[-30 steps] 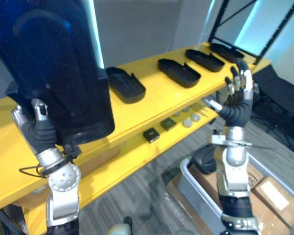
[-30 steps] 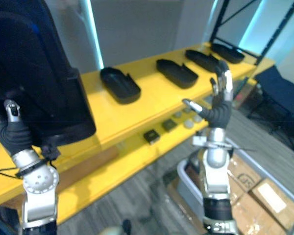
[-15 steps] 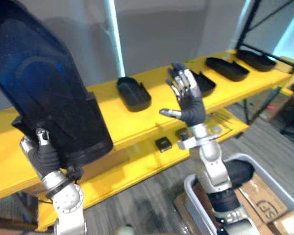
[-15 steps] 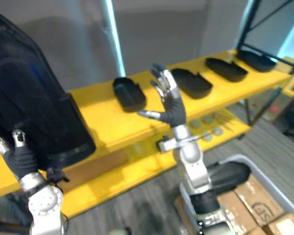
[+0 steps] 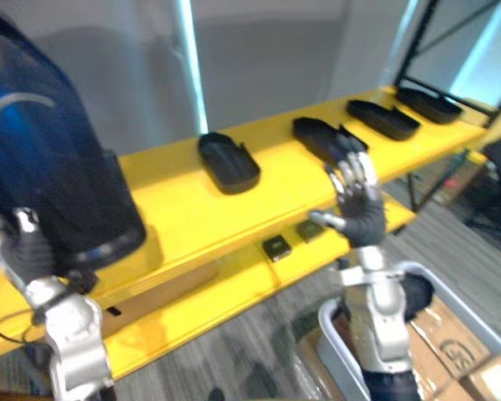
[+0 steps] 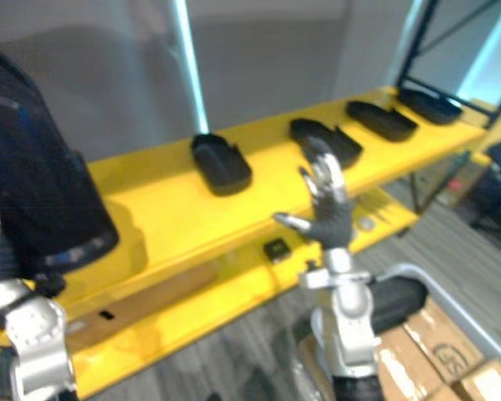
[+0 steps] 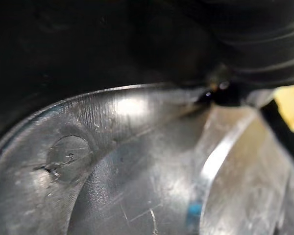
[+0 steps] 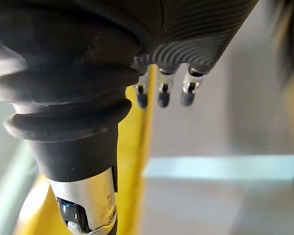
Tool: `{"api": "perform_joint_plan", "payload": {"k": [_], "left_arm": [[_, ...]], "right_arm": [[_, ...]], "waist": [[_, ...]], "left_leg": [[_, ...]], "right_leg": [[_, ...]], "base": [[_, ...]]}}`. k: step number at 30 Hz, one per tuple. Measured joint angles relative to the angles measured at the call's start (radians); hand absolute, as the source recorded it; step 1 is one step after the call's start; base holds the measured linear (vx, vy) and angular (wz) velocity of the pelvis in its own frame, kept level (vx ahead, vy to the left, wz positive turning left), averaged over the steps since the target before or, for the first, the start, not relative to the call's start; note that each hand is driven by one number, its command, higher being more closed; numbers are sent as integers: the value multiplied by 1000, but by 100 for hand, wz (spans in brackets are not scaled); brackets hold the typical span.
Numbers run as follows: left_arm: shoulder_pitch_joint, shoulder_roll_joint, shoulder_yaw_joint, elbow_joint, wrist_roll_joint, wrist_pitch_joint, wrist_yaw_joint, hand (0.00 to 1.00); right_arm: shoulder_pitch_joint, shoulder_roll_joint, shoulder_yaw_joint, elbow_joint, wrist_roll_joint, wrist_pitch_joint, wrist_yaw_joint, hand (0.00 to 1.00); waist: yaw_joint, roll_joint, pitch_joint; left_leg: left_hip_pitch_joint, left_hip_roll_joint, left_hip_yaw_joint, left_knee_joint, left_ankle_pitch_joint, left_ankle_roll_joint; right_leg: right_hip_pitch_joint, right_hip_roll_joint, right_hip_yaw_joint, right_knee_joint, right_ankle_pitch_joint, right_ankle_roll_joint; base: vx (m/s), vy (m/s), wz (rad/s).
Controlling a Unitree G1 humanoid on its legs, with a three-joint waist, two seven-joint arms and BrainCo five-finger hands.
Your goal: Walk over and take plastic housings, then place them on the shelf
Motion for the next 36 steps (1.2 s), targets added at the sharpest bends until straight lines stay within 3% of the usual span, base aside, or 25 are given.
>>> {"api": "perform_joint_plan", "payload": {"k": [3,6,9,12,15,20,24,28,36], "left_arm": [[-218,159,-40,242,-20,32,-38,100],[-502,354,-176,554,-109,53,-69,100],[-747,436,-319,768,-177,51,-96,100],[-906,460,-415,943,-211,45,-142,100],[-952,460,-454,1062,-215,61,-187,100],[-956,460,-454,1121,-214,88,-219,100],[-956,467,-447,1144,-213,107,-222,100],[-955,495,-431,1156,-212,107,-220,100],[-860,554,-256,1159,-195,108,-223,100]], "right_arm": [[79,7,-6,1,0,1,-4,0],[104,12,53,6,1,1,-5,0],[82,1,140,9,2,1,-2,0],[47,-2,219,13,2,1,1,0],[42,-2,264,16,3,3,3,0],[58,-2,272,17,24,4,14,0],[79,-6,277,21,31,4,28,0],[87,-21,293,27,43,4,51,0],[129,-46,293,28,43,12,72,0]], "waist": [[-28,4,3],[-43,6,19],[-48,8,69],[-49,12,118],[-54,2,140],[-50,-17,170],[-47,-17,171],[-45,-17,171],[-35,-3,179]], "left_leg": [[-17,9,18,1,0,0],[-23,29,39,1,0,0],[-26,35,38,4,0,0],[-55,37,36,22,0,0],[-63,41,37,23,0,0],[-62,43,36,23,0,0],[-60,45,37,27,0,0],[-57,49,40,51,-1,-1],[-15,69,37,53,-5,-6]], "right_leg": [[-36,9,31,3,5,-1],[-56,31,47,8,15,-16],[-58,34,49,8,14,-19],[-76,34,49,9,14,-19],[-86,38,52,11,14,-19],[-87,40,52,16,9,-27],[-87,40,54,25,7,-31],[-84,39,71,35,5,-34],[-36,56,69,23,-5,-47]], "base": [[52,-15,-22],[44,-29,-15],[10,-11,-4],[-44,-3,2],[0,0,0],[5,-3,1],[0,0,0],[7,-15,-8],[-14,-25,-3]]}}
